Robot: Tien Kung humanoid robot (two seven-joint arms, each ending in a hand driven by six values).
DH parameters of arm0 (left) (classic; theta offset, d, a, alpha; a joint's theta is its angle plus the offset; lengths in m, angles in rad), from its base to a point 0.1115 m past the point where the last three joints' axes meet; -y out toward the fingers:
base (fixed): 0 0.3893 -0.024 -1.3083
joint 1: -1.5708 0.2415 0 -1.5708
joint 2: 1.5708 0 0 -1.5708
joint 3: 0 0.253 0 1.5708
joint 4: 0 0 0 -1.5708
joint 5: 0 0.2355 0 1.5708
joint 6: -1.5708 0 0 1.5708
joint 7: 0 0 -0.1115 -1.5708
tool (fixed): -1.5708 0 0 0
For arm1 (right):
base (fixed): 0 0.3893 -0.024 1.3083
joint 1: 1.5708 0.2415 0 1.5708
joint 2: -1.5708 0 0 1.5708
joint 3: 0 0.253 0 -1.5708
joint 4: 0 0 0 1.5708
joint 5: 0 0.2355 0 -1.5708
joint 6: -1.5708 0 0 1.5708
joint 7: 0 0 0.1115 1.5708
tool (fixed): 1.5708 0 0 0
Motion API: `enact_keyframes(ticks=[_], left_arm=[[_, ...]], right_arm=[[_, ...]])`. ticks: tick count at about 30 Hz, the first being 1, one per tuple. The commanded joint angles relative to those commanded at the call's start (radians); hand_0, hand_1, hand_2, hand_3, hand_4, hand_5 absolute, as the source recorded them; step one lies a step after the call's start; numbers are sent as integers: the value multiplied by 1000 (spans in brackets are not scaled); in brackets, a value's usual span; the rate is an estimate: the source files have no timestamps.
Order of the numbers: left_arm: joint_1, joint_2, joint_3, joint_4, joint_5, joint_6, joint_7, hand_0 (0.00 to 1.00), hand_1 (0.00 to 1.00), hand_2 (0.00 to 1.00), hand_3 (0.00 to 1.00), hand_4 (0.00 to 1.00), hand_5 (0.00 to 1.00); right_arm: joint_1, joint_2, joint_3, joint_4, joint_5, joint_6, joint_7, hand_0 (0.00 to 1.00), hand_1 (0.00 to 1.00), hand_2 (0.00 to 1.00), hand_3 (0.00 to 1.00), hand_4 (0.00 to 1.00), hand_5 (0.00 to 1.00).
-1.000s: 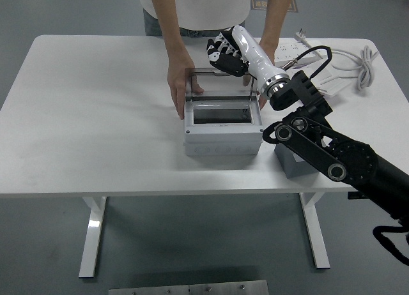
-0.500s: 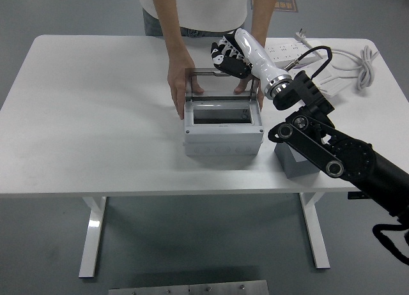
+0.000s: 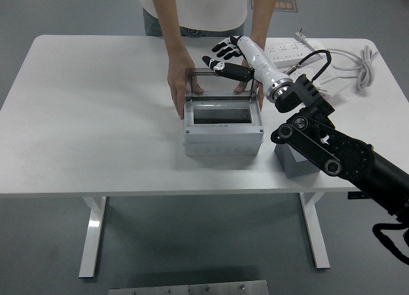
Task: Fetch the battery,place it into the box,close the lid of the box
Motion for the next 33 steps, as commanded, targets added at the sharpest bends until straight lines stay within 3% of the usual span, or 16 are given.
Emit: enact_keyframes(ticks=[16,33], left_arm=[[-10,0,-4,1,12,-5,-3,591,682,593,578,544,2],[-10,-2,-2,1,15,-7,-4,592,682,592,579,546,2]], right_arm=[[6,19,-46,-88,31,-29,41,810,709,690,714,998,957],[23,19,-50,-103,45,-33,47,817,706,682,707,998,948]])
